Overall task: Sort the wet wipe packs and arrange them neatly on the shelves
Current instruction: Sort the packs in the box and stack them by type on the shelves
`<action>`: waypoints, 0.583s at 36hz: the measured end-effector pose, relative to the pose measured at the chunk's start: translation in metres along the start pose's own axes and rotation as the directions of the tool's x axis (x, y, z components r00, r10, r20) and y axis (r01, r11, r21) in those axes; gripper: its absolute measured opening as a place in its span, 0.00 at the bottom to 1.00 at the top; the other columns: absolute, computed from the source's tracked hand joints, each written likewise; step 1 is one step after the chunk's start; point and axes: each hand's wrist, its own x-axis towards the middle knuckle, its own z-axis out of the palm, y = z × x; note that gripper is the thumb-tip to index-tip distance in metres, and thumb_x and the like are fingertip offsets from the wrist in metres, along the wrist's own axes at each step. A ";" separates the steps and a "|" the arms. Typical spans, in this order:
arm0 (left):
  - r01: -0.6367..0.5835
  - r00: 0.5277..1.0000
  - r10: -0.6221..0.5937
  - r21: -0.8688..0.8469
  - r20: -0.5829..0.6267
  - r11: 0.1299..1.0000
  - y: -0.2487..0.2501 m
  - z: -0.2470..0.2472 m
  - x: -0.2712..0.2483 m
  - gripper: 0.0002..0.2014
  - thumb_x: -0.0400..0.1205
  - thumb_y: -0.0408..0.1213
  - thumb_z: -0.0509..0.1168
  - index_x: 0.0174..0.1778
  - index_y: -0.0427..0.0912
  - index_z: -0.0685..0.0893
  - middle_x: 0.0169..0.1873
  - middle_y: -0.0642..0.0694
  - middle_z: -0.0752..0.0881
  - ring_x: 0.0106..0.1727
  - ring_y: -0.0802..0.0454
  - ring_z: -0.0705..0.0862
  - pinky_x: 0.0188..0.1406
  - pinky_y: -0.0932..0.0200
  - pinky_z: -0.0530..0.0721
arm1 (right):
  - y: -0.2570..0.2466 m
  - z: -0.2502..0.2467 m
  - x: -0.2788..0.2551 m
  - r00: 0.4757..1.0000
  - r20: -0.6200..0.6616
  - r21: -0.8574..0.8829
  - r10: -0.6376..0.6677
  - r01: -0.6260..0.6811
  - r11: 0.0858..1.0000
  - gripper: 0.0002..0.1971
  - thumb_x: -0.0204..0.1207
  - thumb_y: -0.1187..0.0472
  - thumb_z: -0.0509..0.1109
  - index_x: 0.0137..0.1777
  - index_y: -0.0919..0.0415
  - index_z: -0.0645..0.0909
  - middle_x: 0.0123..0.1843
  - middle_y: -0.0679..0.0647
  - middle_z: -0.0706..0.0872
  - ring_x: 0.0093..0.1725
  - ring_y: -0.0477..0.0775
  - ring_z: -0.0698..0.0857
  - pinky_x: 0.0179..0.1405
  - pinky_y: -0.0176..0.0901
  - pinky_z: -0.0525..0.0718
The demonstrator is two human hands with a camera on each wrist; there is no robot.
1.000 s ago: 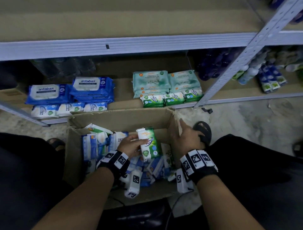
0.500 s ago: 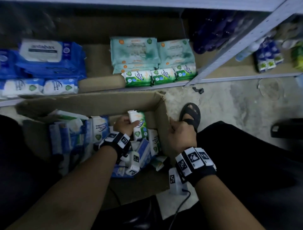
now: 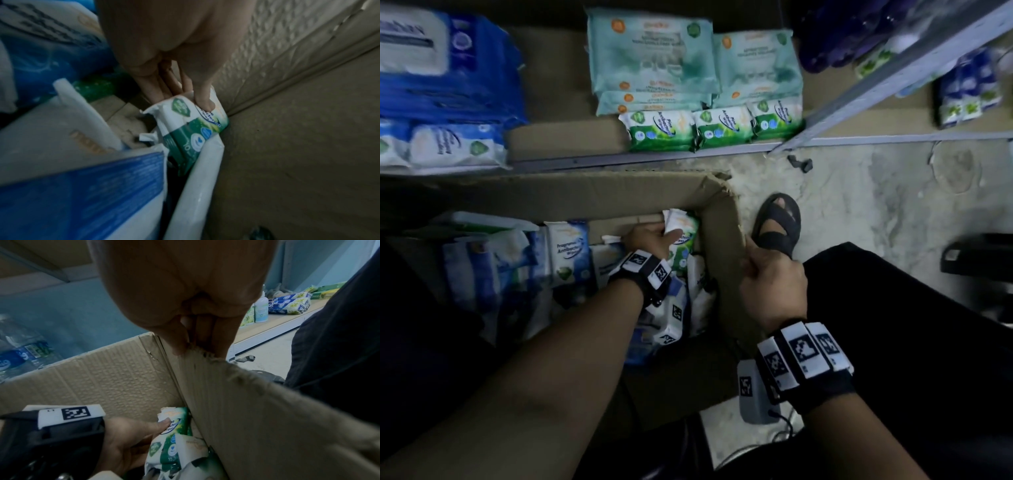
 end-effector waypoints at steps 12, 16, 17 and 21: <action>-0.230 0.948 0.284 0.312 -0.141 0.922 -0.002 0.000 -0.014 0.23 0.66 0.50 0.82 0.43 0.46 0.75 0.45 0.44 0.80 0.45 0.44 0.80 0.41 0.53 0.77 | 0.000 0.002 0.000 1.000 -0.011 0.034 0.017 -0.017 0.999 0.18 0.81 0.56 0.65 0.68 0.39 0.83 0.58 0.64 0.86 0.58 0.70 0.83 0.53 0.49 0.82; -0.464 0.884 0.421 0.491 0.203 0.737 -0.003 0.000 -0.032 0.17 0.71 0.55 0.78 0.41 0.47 0.84 0.37 0.48 0.82 0.42 0.46 0.82 0.37 0.58 0.73 | -0.002 0.002 0.000 1.000 -0.016 0.027 0.006 -0.005 1.000 0.18 0.81 0.55 0.65 0.68 0.40 0.83 0.57 0.64 0.86 0.58 0.70 0.83 0.52 0.49 0.82; -0.494 0.869 0.428 0.504 0.250 0.708 -0.004 0.002 -0.034 0.19 0.72 0.56 0.77 0.45 0.45 0.86 0.40 0.45 0.84 0.45 0.45 0.83 0.39 0.57 0.76 | -0.002 0.002 -0.001 1.000 -0.015 0.023 0.003 -0.003 1.000 0.18 0.81 0.56 0.65 0.69 0.41 0.83 0.57 0.64 0.87 0.59 0.70 0.83 0.52 0.49 0.82; -0.525 0.850 0.439 0.544 0.292 0.655 -0.005 0.008 -0.040 0.21 0.73 0.52 0.77 0.53 0.41 0.85 0.53 0.41 0.83 0.54 0.41 0.82 0.49 0.53 0.79 | -0.001 0.002 -0.001 1.000 -0.021 0.036 0.021 -0.020 0.999 0.19 0.81 0.55 0.65 0.71 0.40 0.80 0.60 0.65 0.85 0.60 0.70 0.82 0.55 0.49 0.82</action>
